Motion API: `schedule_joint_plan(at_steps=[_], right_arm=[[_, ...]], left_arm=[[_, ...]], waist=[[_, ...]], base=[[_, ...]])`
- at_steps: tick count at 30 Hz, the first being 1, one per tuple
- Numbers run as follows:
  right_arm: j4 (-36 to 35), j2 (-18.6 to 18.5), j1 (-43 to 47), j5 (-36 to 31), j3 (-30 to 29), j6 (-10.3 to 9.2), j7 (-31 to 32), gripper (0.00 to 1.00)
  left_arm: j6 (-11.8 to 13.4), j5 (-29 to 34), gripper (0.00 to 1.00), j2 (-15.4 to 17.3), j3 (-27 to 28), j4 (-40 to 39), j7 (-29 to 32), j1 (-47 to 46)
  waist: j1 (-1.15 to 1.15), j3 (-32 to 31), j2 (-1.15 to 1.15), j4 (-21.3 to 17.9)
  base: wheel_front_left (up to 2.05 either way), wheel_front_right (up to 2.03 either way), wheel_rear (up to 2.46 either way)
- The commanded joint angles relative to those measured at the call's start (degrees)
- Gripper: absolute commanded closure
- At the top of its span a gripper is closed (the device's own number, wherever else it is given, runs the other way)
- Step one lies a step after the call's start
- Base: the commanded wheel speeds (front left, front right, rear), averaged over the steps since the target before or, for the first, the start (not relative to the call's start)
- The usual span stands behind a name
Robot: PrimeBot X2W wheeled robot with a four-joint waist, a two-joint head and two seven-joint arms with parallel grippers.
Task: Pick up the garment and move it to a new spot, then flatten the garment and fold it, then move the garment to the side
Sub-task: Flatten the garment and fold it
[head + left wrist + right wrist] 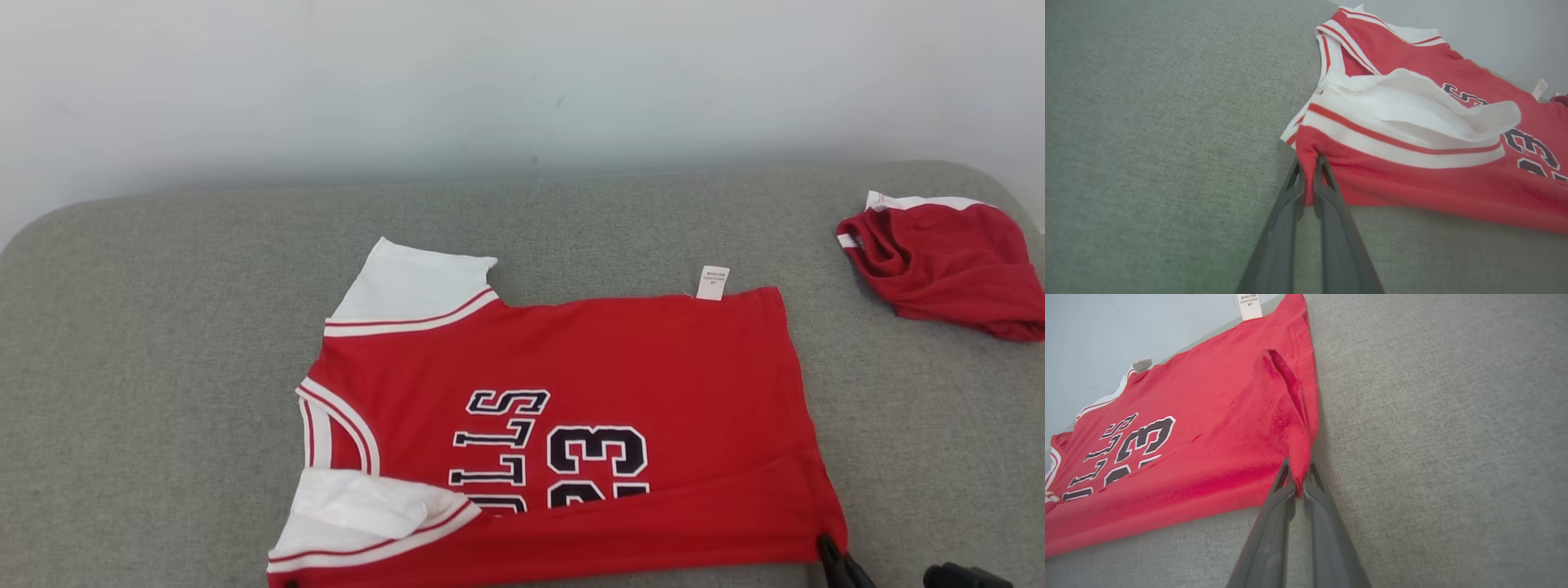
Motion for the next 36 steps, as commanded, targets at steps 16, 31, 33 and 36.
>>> schedule_joint_plan(at_steps=[16, 31, 33, 36], right_arm=[[-9.9, 2.9, 5.0, -8.8, -6.7, -0.16, 0.2, 0.00], [-18.2, 10.5, 2.7, -22.2, -8.8, -0.16, -5.2, 0.00], [-19.2, 11.2, 3.2, -23.5, -8.7, -0.16, -5.2, 0.00], [-20.0, 11.8, 3.9, -24.9, -8.5, -0.16, -5.2, 0.00]], left_arm=[[2.7, 3.9, 0.00, 0.2, 0.9, -7.8, -0.2, 4.0], [4.8, 20.7, 0.00, -2.7, 4.4, -24.3, -0.2, 3.3], [4.5, 21.5, 0.00, -2.7, 4.0, -23.6, -0.2, 4.0], [3.9, 22.7, 0.00, -2.8, 3.2, -22.1, -0.2, 4.5]], waist=[[0.00, -1.5, 0.00, 0.8], [0.00, -0.9, 0.00, 0.4], [0.00, -0.8, 0.00, 0.3], [0.00, -0.6, 0.00, 0.1]], base=[[0.00, 0.00, 0.00], [0.00, 0.00, 0.00], [0.00, 0.00, 0.00], [0.00, 0.00, 0.00]])
